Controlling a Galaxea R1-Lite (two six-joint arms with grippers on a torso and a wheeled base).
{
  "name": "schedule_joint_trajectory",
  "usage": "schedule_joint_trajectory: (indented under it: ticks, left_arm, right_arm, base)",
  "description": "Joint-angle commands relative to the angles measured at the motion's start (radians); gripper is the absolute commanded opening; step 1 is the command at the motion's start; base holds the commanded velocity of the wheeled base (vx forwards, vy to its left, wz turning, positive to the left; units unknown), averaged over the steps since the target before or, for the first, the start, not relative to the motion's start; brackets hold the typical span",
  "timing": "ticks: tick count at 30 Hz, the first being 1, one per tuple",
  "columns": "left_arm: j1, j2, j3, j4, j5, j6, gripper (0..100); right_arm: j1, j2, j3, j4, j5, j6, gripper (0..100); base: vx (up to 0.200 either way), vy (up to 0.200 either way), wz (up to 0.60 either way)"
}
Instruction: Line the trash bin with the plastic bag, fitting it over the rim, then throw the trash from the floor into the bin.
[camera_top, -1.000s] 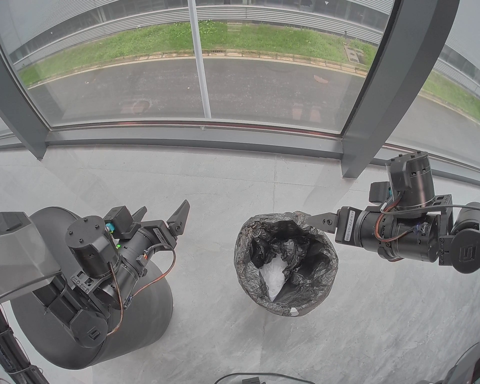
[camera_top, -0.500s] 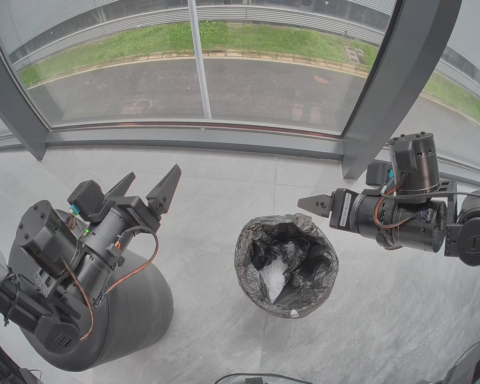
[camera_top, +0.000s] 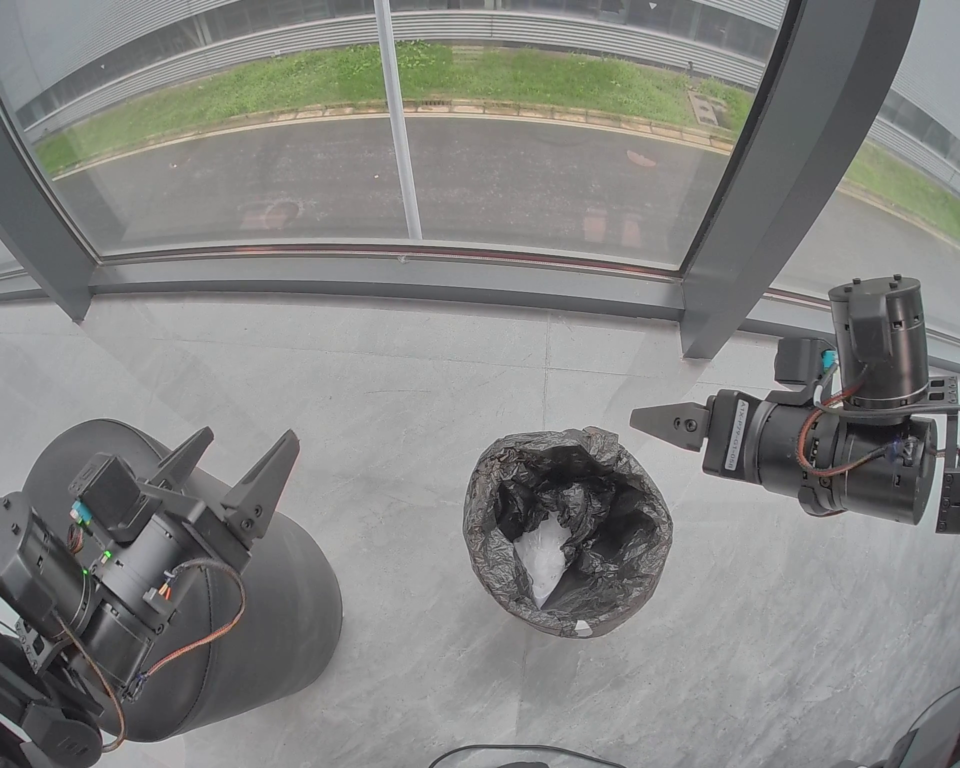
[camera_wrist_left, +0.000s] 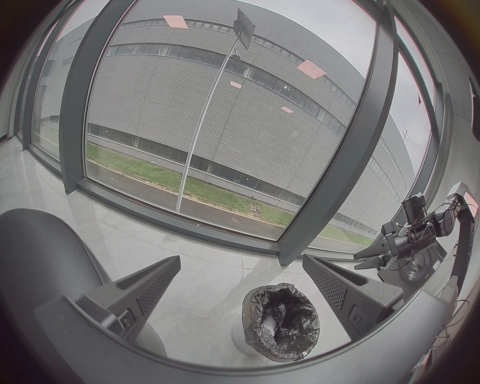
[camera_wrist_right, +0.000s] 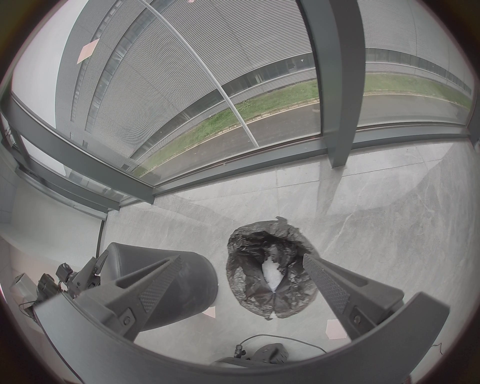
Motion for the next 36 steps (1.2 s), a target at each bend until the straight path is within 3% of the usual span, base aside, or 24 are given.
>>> schedule_joint_trajectory:
  ticks: [1, 5, 19, 27, 30, 35, 36]
  left_arm:
    - [0.002, -0.065, 0.062, -0.001, 0.0, -0.001, 100]
    - [0.025, -0.067, 0.066, 0.001, -0.002, -0.004, 100]
    - [0.031, -0.068, 0.07, 0.003, -0.003, -0.004, 100]
    - [0.044, -0.062, 0.001, 0.012, 0.0, 0.085, 100]
    - [0.048, -0.085, -0.084, 0.113, 0.006, 0.105, 100]
    - [0.047, -0.294, -0.291, 0.601, 0.035, 0.083, 100]
    - [0.047, -0.367, -0.368, 0.78, 0.037, 0.071, 100]
  right_arm:
    - [-0.02, -0.071, 0.046, 0.0, 0.0, 0.0, 100]
    - [-0.053, -0.085, 0.066, -0.002, 0.0, 0.0, 100]
    - [-0.1, -0.134, 0.106, 0.001, 0.0, -0.002, 100]
    - [-0.152, -0.193, 0.058, 0.009, -0.058, -0.054, 100]
    - [-0.18, -0.266, 0.041, 0.017, -0.126, -0.158, 100]
    - [-0.204, -0.43, 0.046, 0.021, -0.244, -0.339, 100]
    - [-0.221, -0.483, 0.054, 0.026, -0.267, -0.395, 100]
  base:
    - [-0.2, 0.0, 0.0]
    - [-0.2, 0.0, 0.0]
    - [0.0, 0.0, 0.0]
    - [0.0, 0.0, 0.0]
    - [0.0, 0.0, 0.0]
    - [0.0, 0.0, 0.0]
    - [0.0, 0.0, 0.0]
